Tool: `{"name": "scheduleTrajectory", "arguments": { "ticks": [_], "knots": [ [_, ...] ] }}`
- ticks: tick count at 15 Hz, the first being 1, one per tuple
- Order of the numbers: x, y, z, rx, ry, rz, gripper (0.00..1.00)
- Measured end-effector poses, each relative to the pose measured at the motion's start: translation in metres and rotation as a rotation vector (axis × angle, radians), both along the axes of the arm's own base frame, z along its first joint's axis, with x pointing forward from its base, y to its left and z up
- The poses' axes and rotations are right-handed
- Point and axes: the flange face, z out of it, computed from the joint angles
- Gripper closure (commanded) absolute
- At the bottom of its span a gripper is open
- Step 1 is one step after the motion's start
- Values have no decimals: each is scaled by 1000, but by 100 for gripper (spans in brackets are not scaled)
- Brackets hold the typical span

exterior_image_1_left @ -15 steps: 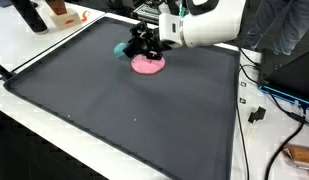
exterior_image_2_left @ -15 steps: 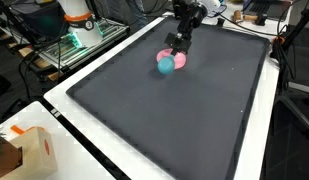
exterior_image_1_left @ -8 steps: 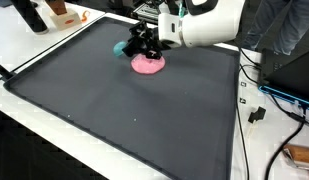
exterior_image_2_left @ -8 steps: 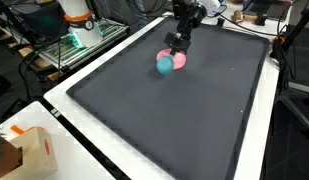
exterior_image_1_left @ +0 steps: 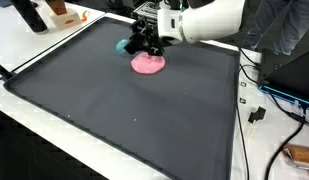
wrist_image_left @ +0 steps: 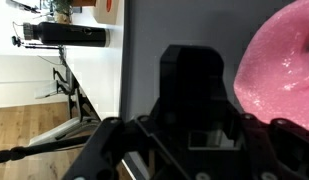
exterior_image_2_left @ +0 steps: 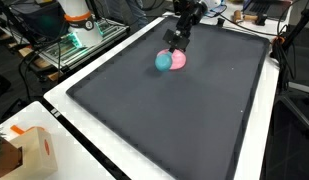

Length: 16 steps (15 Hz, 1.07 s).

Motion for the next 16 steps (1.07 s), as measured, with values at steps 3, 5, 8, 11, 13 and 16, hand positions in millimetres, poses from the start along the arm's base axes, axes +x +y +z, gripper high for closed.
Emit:
{"name": "scheduleTrajectory", "arguments": {
  "ticks": [3,5,8,11,13,16],
  "knots": [
    [0,-2,18,55,44,-18,71],
    [2,-4,34,110,69,-25,71],
    [4,-7,61,222,98,-26,71],
    [7,-13,92,377,120,-11,71],
    [7,-18,112,478,128,1,71],
    [4,-28,141,598,135,18,71]
  ]
}}
